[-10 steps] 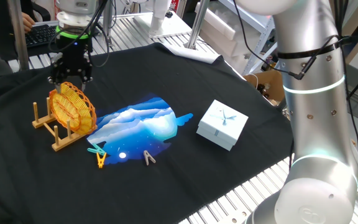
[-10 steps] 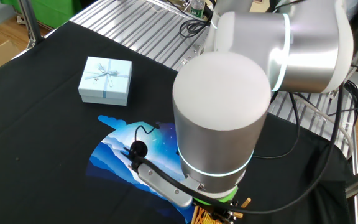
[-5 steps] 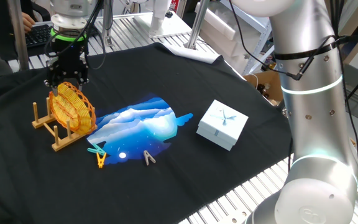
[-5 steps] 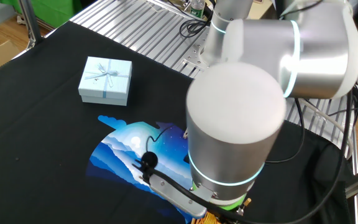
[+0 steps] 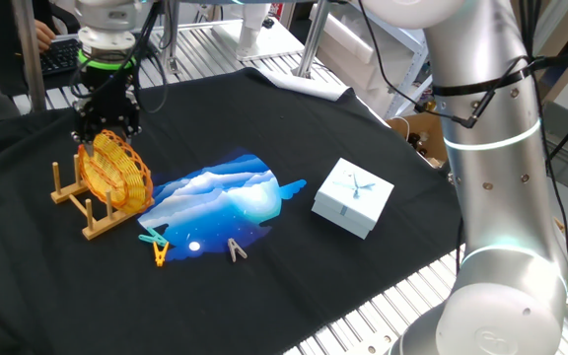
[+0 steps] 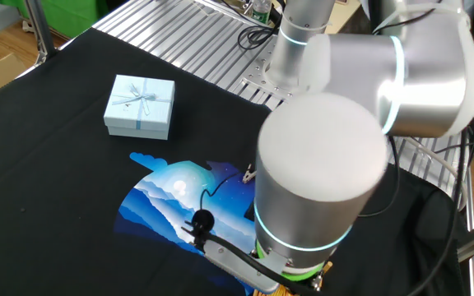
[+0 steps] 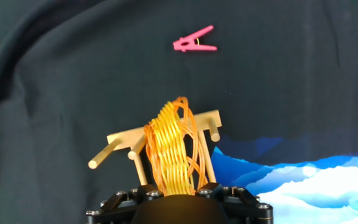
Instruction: Take the dish off the dish rack
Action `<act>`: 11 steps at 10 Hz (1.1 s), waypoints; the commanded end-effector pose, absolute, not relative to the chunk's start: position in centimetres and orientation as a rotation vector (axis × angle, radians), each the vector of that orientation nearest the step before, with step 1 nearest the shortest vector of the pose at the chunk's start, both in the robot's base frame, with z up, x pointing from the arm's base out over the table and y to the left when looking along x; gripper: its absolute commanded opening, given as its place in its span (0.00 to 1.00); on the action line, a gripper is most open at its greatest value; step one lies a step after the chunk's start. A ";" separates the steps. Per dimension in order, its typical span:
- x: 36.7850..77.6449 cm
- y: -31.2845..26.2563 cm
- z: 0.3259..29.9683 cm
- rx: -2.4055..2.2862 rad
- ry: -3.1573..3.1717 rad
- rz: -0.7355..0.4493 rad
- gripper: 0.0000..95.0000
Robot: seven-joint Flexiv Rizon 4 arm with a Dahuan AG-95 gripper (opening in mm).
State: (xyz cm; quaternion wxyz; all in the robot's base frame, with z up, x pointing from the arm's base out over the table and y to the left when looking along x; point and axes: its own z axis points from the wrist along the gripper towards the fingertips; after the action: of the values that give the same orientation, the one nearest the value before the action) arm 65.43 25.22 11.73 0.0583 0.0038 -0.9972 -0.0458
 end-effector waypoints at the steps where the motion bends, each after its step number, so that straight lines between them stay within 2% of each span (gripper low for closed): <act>1: 65.1 25.0 11.6 0.012 -3.023 -0.135 0.60; 2: 64.9 24.9 11.5 0.014 -3.019 -0.128 0.60; 3: 64.7 24.9 11.4 0.021 -3.014 -0.125 0.40; 4: 64.7 24.9 11.4 0.032 -3.015 -0.121 0.40; 5: 64.7 24.9 11.4 0.047 -3.018 -0.112 0.00; 11: 64.7 24.9 11.6 0.051 -3.006 -0.082 0.00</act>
State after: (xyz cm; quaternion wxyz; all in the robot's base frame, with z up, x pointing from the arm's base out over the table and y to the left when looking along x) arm 64.64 24.93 11.67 0.0690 0.0151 -0.9972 -0.0261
